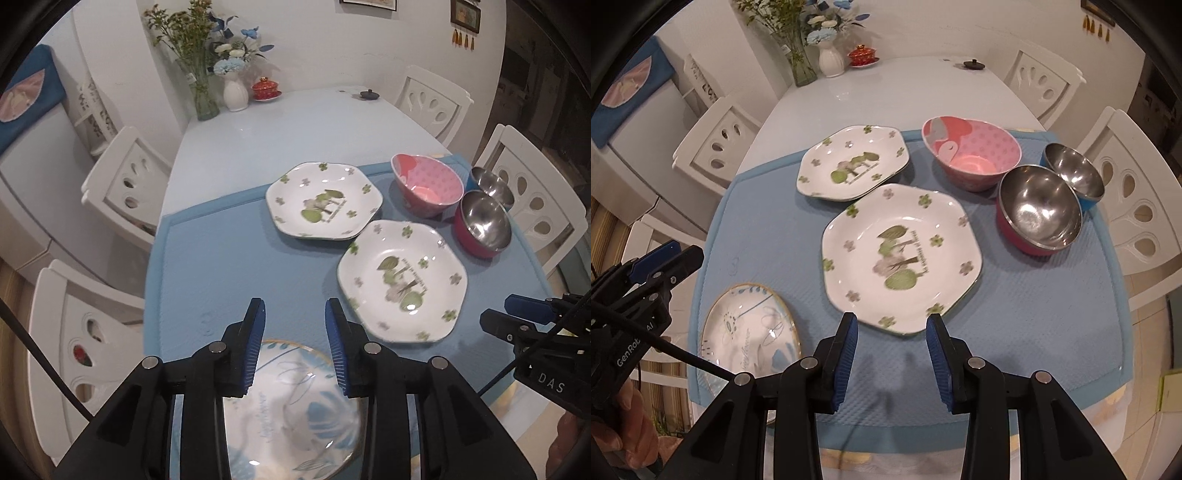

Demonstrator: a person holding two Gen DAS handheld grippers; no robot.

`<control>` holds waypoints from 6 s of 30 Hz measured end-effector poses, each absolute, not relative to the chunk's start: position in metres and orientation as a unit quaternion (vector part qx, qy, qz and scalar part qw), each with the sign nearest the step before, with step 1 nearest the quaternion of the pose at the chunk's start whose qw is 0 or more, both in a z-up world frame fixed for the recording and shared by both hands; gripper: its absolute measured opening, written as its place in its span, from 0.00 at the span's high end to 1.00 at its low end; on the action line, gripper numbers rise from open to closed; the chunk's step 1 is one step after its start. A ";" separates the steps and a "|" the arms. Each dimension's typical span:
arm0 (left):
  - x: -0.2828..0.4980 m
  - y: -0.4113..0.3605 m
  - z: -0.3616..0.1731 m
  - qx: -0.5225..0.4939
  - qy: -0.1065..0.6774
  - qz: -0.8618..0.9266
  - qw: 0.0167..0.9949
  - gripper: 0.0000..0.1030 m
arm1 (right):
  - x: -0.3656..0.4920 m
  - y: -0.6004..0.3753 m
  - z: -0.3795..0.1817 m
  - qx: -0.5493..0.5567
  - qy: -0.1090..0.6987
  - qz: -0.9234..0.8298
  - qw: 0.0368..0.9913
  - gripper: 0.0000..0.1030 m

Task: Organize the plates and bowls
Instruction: 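Slide the Sunflower plate toward the mat edge and open the left gripper, then grasp the rim of the large hexagonal forest plate with both grippers, then carry the hexagonal plate with both grippers and lower it onto the Sunflower plate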

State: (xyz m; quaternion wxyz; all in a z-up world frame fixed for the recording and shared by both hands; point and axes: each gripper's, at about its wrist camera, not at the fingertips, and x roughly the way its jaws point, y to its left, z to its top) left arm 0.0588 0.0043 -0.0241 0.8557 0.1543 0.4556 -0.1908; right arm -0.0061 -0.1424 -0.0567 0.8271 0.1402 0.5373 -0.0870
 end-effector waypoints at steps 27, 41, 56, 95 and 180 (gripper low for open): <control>0.164 -0.015 -0.108 -0.015 0.623 -0.254 0.739 0.38 | 0.096 -0.209 -0.106 0.253 0.578 0.008 0.776 0.47; 0.111 -0.008 -0.031 0.045 0.373 -0.260 0.890 0.10 | 0.022 -0.208 -0.062 0.065 0.475 -0.148 0.865 0.17; 0.136 -0.017 -0.118 -0.053 0.561 -0.315 0.764 0.01 | 0.010 -0.239 -0.134 0.232 0.557 -0.107 0.790 0.16; 0.141 -0.043 -0.186 0.002 0.613 -0.332 0.717 0.86 | 0.069 -0.231 -0.192 0.173 0.599 -0.041 0.781 0.73; 0.097 0.184 -0.152 -0.091 0.574 -0.193 0.790 0.80 | 0.019 0.023 -0.157 0.031 0.638 -0.044 0.768 0.70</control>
